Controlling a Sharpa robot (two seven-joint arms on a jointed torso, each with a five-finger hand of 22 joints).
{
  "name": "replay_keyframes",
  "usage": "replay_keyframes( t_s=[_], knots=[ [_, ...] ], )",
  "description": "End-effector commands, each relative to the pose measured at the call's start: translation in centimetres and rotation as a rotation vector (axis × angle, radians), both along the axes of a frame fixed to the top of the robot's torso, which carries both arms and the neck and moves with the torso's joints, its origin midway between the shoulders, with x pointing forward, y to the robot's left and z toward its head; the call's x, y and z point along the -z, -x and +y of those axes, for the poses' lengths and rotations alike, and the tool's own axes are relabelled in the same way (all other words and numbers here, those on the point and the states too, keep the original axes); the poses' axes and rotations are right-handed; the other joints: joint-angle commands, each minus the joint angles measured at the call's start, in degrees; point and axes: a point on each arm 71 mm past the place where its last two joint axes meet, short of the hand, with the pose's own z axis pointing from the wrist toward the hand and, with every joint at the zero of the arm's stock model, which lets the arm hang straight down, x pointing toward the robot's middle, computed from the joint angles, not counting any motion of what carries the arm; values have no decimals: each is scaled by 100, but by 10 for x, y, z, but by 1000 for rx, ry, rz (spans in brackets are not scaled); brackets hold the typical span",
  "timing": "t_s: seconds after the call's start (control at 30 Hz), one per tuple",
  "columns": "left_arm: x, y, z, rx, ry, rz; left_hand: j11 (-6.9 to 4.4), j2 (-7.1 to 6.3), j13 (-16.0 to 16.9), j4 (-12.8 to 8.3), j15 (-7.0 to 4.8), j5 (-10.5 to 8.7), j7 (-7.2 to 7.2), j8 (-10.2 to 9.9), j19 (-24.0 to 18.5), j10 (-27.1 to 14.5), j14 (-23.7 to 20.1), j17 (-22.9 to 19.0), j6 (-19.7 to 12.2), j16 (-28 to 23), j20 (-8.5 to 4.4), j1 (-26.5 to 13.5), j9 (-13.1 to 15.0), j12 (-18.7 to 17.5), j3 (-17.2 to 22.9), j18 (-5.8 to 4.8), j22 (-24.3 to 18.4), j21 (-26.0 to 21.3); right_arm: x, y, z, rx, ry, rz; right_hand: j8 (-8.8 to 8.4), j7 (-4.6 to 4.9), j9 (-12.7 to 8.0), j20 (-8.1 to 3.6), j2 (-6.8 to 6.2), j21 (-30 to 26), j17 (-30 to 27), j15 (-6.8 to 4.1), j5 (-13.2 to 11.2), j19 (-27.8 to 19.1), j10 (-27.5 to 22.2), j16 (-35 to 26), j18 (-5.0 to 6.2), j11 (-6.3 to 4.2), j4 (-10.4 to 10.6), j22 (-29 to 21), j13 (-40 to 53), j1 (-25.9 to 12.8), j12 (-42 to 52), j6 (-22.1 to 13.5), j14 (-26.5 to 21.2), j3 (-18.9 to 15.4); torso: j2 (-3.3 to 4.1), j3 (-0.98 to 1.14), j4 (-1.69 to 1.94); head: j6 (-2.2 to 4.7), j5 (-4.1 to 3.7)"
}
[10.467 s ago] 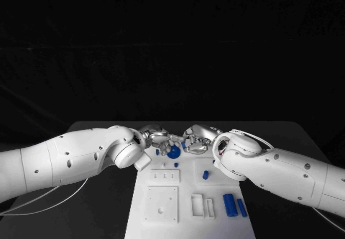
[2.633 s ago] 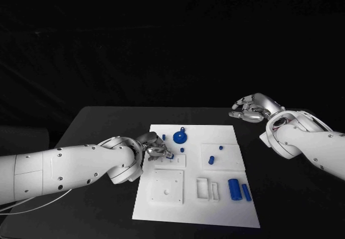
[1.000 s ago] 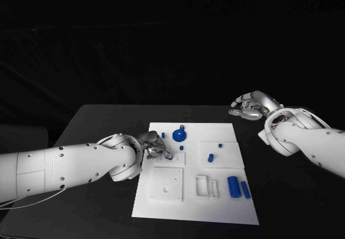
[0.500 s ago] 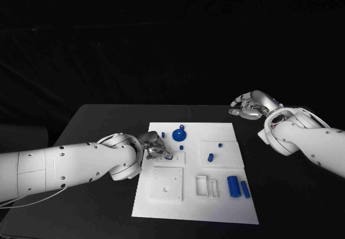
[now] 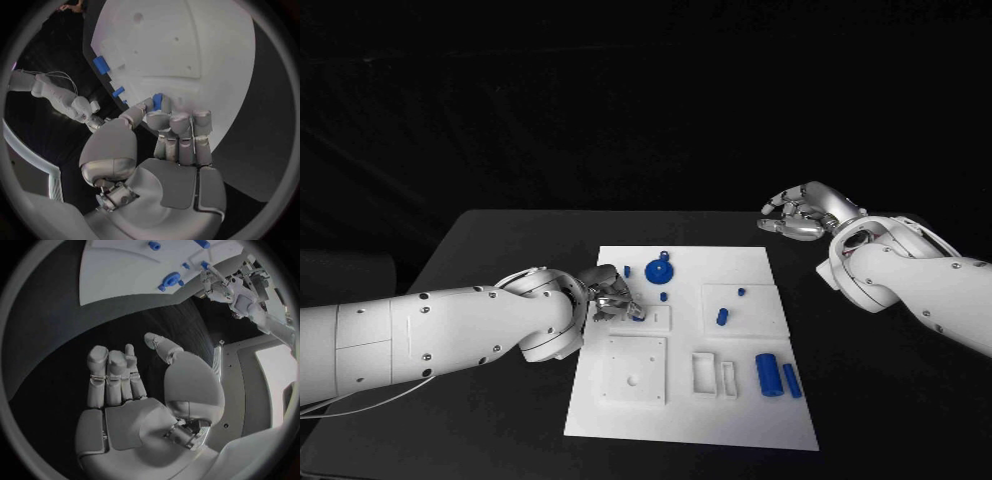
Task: Assemble the parts on the task board
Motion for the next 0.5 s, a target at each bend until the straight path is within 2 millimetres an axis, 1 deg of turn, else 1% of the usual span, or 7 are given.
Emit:
replay_keyframes(
  t_s=[0.03,0.17,0.5],
  knots=[
    [3,2,-3,20,-8,25,-164,82,-7,8,-36,-16,-541,16,-48,-216,-23,-8,1033,26,-715,2,1503,27,6,78,-11,19,0,0,2,-13,6,4,-19,62,-6,-2,11,-25,-5,27,32,12,-8,-12,485,22,-1,45,-6,36,18,13,-21,-23,0,-3,-3,0,2],
    [3,2,-3,21,-8,25,-164,101,-11,-4,-36,-6,-542,15,-52,-218,-25,-11,1032,30,-716,-6,1507,31,12,81,-14,24,0,0,2,-13,5,4,-18,62,-7,-2,14,-26,-6,27,46,12,-8,-12,485,22,3,46,-8,33,19,15,-21,-24,1,-5,-2,-3,2],
    [3,1,-5,28,-17,32,-167,133,-23,-48,-36,43,-544,15,-60,-219,-24,-19,1036,44,-716,-26,1519,45,28,85,-21,39,0,0,3,-15,5,6,-17,61,-13,0,17,-29,-7,27,109,13,-9,-12,485,22,9,49,-14,26,23,17,-21,-27,0,-2,-5,-6,3]
  ],
)
